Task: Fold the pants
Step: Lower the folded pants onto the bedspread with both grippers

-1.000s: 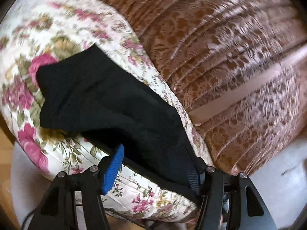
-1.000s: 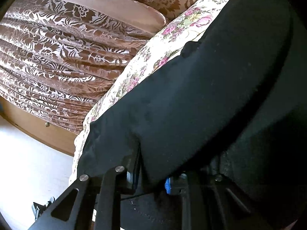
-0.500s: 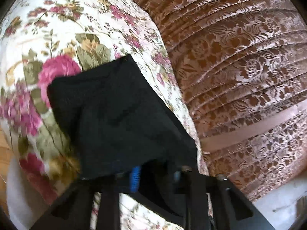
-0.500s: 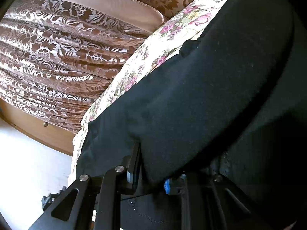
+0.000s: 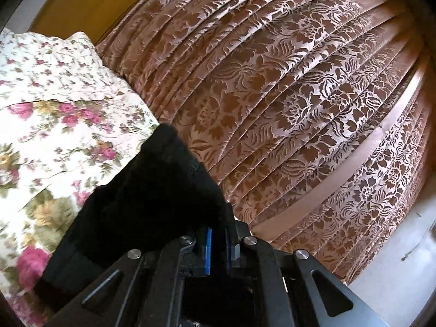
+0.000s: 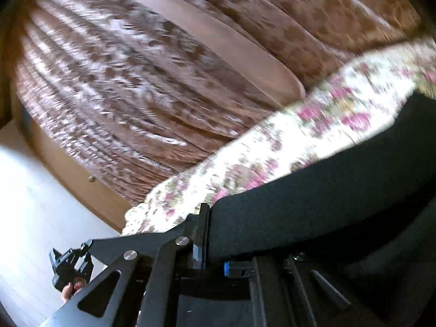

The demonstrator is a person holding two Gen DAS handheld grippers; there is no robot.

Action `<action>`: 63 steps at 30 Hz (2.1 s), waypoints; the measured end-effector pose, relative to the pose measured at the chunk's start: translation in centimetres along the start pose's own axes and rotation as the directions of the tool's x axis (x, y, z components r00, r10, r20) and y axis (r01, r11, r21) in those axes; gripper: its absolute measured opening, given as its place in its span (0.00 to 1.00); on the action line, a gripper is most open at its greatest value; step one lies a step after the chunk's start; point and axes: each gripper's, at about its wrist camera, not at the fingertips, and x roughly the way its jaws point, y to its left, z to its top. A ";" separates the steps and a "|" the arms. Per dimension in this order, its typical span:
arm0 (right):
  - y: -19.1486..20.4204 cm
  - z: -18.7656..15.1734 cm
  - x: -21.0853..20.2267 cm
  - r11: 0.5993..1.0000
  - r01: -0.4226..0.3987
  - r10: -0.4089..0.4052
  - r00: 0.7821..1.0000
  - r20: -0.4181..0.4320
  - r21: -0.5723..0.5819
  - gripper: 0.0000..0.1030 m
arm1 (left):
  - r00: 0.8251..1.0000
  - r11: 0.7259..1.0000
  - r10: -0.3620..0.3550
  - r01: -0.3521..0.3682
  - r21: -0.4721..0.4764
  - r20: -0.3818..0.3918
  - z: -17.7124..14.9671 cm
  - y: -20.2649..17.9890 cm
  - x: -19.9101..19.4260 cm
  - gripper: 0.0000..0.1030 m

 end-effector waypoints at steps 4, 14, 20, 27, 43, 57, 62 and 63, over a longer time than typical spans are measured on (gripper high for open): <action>0.1 -2.8 -0.1 0.996 0.023 -0.028 0.998 -0.063 -0.087 0.07 | 0.991 0.990 0.105 -0.112 -0.081 -0.085 -3.6 5.4 -0.9 0.06; -4.0 -8.2 1.9 0.991 0.112 -0.125 0.969 -0.212 -0.071 0.07 | 0.972 0.972 0.171 -0.194 -0.132 -0.164 -7.8 9.5 -2.2 0.06; -2.7 -7.0 -0.1 0.994 0.062 -0.075 0.987 -0.144 -0.093 0.07 | 0.980 0.982 0.158 -0.169 -0.088 -0.123 -7.5 6.7 -3.9 0.06; -3.7 -8.1 0.9 0.991 0.093 -0.110 0.973 -0.201 -0.095 0.07 | 0.947 0.960 0.272 -0.279 -0.015 -0.172 -8.7 8.3 -2.5 0.07; -5.8 -9.3 1.6 0.996 0.089 -0.091 0.961 -0.262 -0.020 0.19 | 0.939 0.941 0.339 -0.337 0.041 -0.062 -8.9 6.9 -4.9 0.52; -6.1 -8.7 1.4 0.995 0.091 -0.078 0.958 -0.275 0.035 0.24 | 0.957 0.937 0.279 -0.253 0.241 -0.079 -10.2 0.7 0.1 0.66; -6.4 -8.0 0.7 0.992 0.111 -0.093 0.963 -0.254 0.056 0.29 | 0.943 0.940 0.221 -0.138 0.313 -0.248 -14.4 -2.6 6.3 0.66; -6.5 -7.9 0.5 0.991 0.117 -0.099 0.964 -0.248 0.058 0.29 | 0.939 0.940 0.209 -0.117 0.320 -0.273 -15.1 -3.2 7.2 0.66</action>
